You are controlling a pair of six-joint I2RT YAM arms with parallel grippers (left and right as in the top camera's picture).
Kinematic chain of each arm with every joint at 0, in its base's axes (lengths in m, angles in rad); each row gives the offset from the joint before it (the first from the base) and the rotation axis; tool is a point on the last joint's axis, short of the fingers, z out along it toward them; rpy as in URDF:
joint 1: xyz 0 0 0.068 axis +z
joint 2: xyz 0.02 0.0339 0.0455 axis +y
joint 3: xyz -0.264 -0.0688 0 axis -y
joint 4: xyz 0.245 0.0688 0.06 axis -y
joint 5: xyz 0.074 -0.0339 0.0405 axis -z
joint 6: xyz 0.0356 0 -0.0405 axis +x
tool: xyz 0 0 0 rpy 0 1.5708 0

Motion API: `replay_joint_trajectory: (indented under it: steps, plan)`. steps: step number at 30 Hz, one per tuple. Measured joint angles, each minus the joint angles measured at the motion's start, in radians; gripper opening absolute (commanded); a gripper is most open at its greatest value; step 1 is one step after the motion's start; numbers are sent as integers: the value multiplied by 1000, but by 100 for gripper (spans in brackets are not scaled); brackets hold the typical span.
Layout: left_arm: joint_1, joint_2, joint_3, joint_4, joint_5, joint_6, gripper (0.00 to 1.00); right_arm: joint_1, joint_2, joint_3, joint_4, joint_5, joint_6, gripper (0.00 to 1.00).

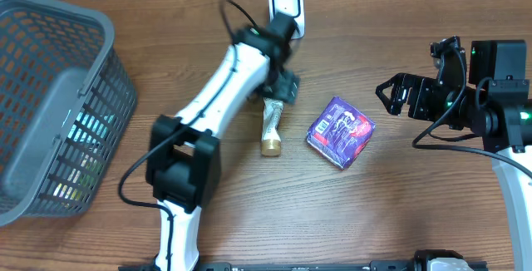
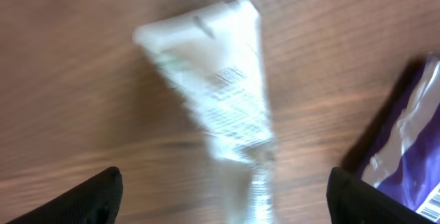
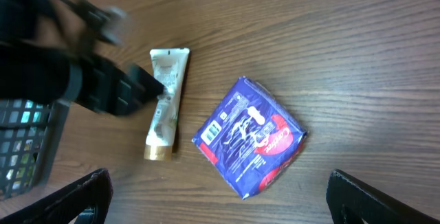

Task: Scan the item barcode
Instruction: 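Place the white tube left of the purple package, release, then reach the left gripper into the basket and grasp the mint-green packet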

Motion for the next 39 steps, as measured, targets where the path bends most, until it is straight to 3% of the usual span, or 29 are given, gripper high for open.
replay_joint_trajectory:
  steps: [5,9,12,21,27,39]
  plan:
    - [189,-5,227,-90,-6,121,74,0,0,0,0,0,0,100]
    - [334,-14,248,-165,-9,249,70,0,0,0,2,0,0,100]
    - [381,-15,253,-181,-9,277,69,0,2,0,16,0,0,100]
    - [448,-118,296,-229,3,306,76,0,56,0,15,0,0,100]
    - [483,-241,320,-247,-3,441,78,0,60,0,19,0,0,100]
    - [594,-231,319,-290,2,516,79,0,60,0,19,-1,0,100]
